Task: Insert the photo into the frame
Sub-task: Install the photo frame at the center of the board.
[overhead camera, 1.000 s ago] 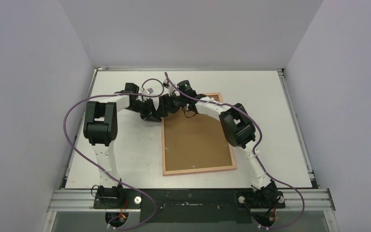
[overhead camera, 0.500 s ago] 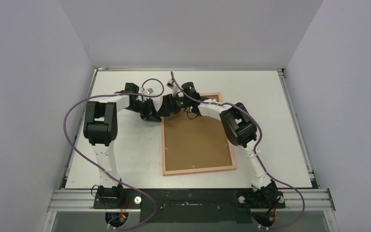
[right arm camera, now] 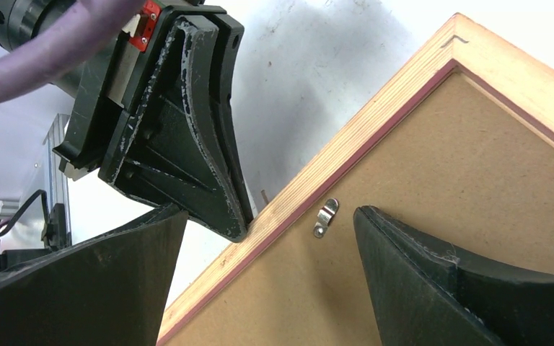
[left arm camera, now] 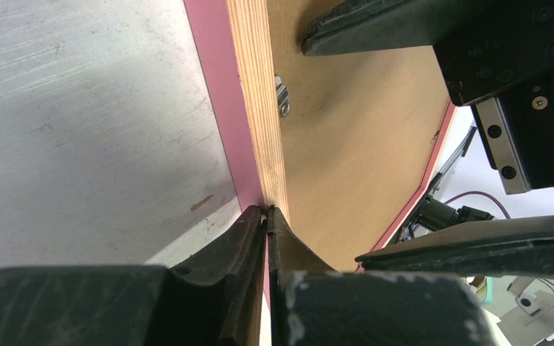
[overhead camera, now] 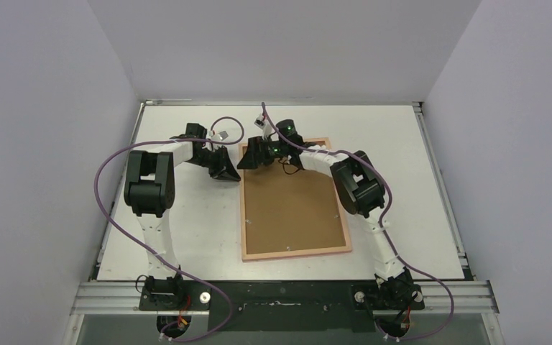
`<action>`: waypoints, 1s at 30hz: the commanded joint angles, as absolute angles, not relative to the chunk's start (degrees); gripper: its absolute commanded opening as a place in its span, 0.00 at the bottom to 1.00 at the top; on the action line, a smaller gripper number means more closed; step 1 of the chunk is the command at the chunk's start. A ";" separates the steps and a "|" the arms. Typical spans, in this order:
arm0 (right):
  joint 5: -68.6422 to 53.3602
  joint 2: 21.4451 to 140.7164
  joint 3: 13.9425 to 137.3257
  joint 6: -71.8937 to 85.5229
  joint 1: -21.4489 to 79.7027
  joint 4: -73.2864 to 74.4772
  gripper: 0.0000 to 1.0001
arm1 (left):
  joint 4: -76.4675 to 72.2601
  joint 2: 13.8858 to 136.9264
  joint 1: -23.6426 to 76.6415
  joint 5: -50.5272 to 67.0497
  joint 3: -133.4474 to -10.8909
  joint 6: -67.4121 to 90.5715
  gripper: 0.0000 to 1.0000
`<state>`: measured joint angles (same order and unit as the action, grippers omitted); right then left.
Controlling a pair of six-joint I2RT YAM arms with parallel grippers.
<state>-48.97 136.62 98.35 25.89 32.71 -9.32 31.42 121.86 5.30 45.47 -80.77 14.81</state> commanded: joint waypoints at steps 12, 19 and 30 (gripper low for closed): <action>-51.97 137.25 99.93 23.29 34.89 -7.57 0.90 | 31.03 123.49 5.19 44.61 -82.37 13.53 0.04; -54.45 138.05 99.99 23.26 35.20 -6.88 0.91 | 30.95 123.66 5.19 44.56 -82.56 13.62 0.04; -56.80 138.98 100.46 23.24 36.17 -7.17 0.91 | 31.10 124.05 5.02 44.47 -82.90 13.45 0.03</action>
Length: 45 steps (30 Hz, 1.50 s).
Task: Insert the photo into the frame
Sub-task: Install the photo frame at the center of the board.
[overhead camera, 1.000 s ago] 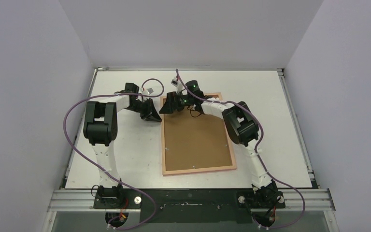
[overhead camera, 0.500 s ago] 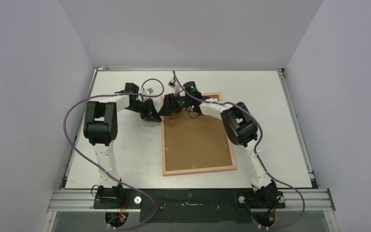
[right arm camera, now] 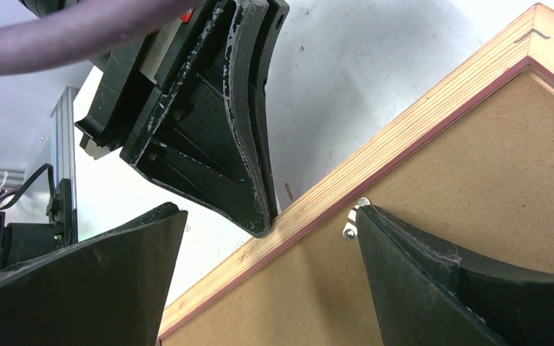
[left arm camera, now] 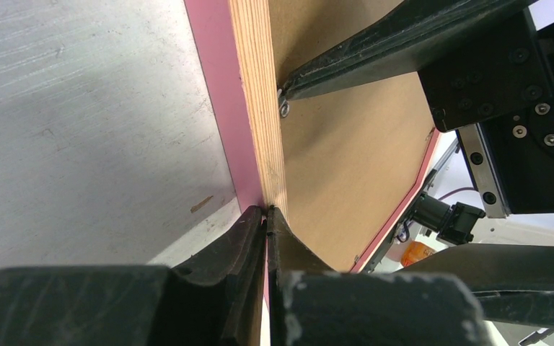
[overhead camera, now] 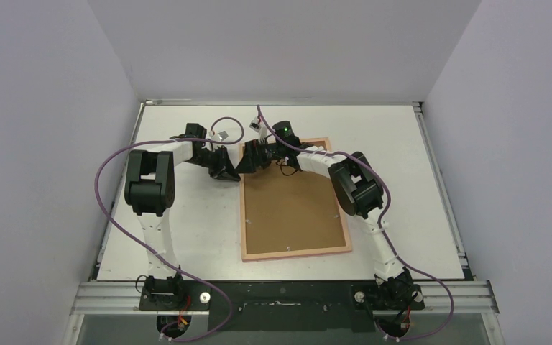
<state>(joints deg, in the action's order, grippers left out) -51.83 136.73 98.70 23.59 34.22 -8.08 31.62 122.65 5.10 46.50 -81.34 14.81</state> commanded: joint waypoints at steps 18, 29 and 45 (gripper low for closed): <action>-60.70 139.44 102.54 21.50 36.17 -5.12 0.92 | 31.38 124.17 4.83 44.38 -82.97 13.36 0.03; -55.64 130.64 99.75 27.32 33.36 -11.36 0.90 | 32.17 121.83 3.89 46.13 -82.69 13.92 0.02; -9.53 101.86 72.01 31.53 15.04 9.79 0.90 | 39.59 114.07 3.67 43.07 -77.52 -2.37 0.07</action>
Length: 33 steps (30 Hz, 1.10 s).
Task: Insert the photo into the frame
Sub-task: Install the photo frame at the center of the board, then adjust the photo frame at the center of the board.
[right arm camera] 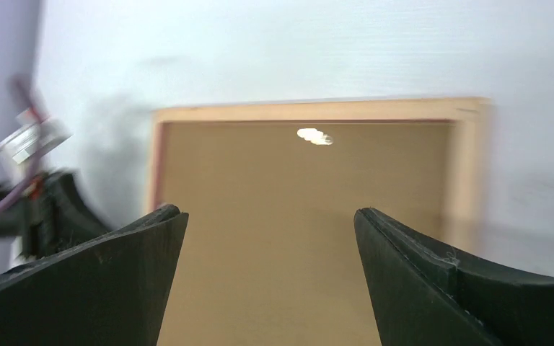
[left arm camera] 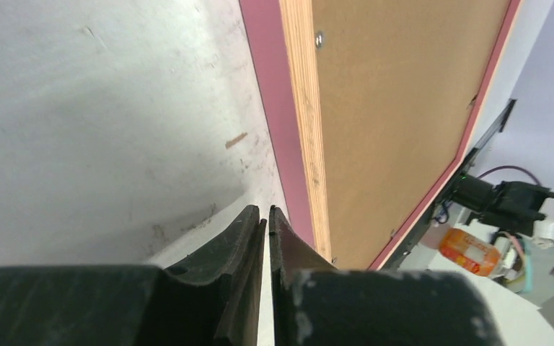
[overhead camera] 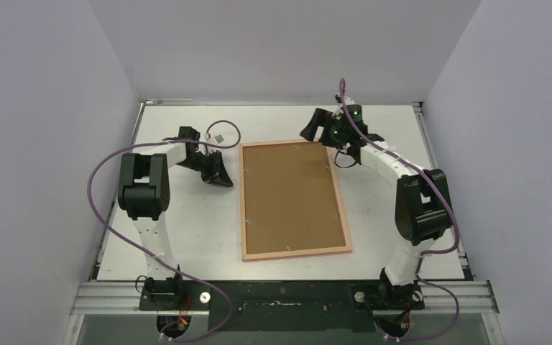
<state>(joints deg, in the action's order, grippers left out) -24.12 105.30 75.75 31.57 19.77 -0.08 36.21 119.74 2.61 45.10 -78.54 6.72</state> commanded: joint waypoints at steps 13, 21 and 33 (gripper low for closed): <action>-23.47 119.12 83.35 32.50 7.72 8.68 0.90 | 39.46 111.67 12.51 33.46 -72.29 -10.37 0.03; -26.78 126.53 93.18 35.56 11.52 7.77 0.90 | 38.68 111.29 15.76 33.35 -70.38 -10.62 0.03; -28.37 143.76 123.86 36.72 24.26 17.30 0.90 | 40.01 112.74 19.01 35.21 -71.30 -10.12 0.03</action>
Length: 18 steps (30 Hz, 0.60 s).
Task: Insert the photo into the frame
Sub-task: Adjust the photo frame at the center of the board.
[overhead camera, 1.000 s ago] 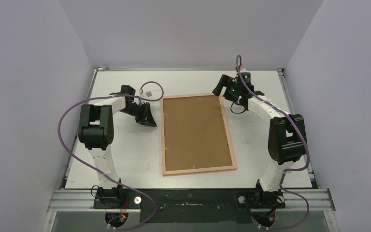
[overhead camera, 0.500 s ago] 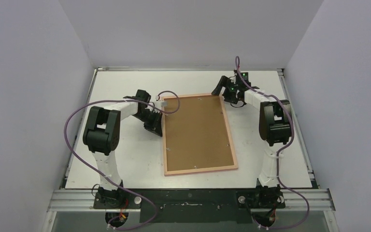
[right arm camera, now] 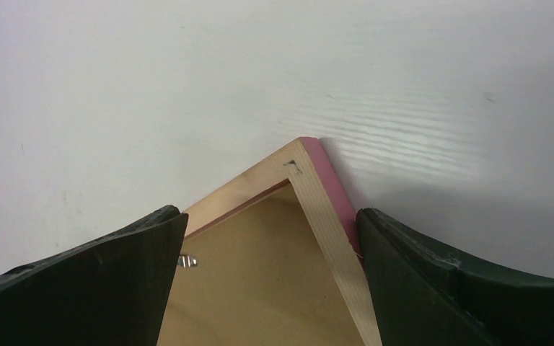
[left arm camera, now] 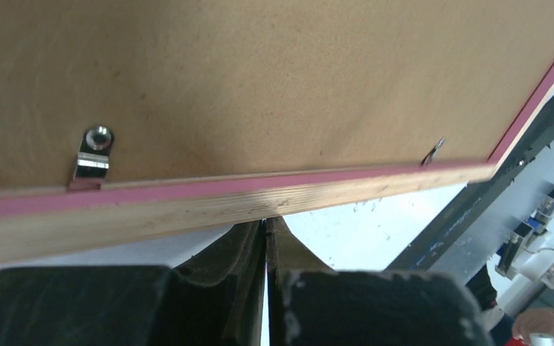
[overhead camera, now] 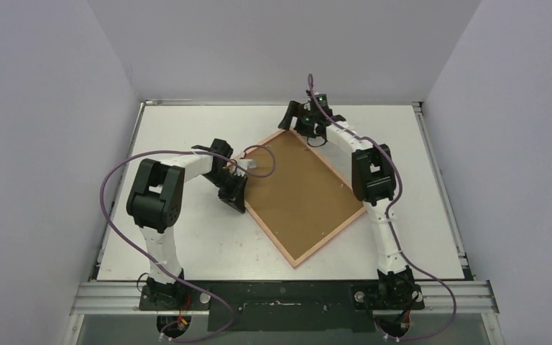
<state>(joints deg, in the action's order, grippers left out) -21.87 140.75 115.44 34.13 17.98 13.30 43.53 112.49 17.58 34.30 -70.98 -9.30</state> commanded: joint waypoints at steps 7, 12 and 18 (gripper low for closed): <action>-35.33 145.41 124.44 36.60 27.91 13.49 0.90 | 41.75 113.92 19.81 37.70 -71.15 -10.54 0.04; -40.32 144.76 124.03 35.01 29.50 11.89 0.90 | 49.42 114.57 20.21 45.21 -74.01 -15.25 0.13; -24.94 135.52 118.25 31.96 27.58 13.24 0.90 | 57.32 109.95 19.53 46.80 -77.16 -19.77 0.30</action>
<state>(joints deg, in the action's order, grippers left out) -27.59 145.84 121.62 32.10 26.00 10.37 58.74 113.91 20.03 43.35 -72.05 -13.87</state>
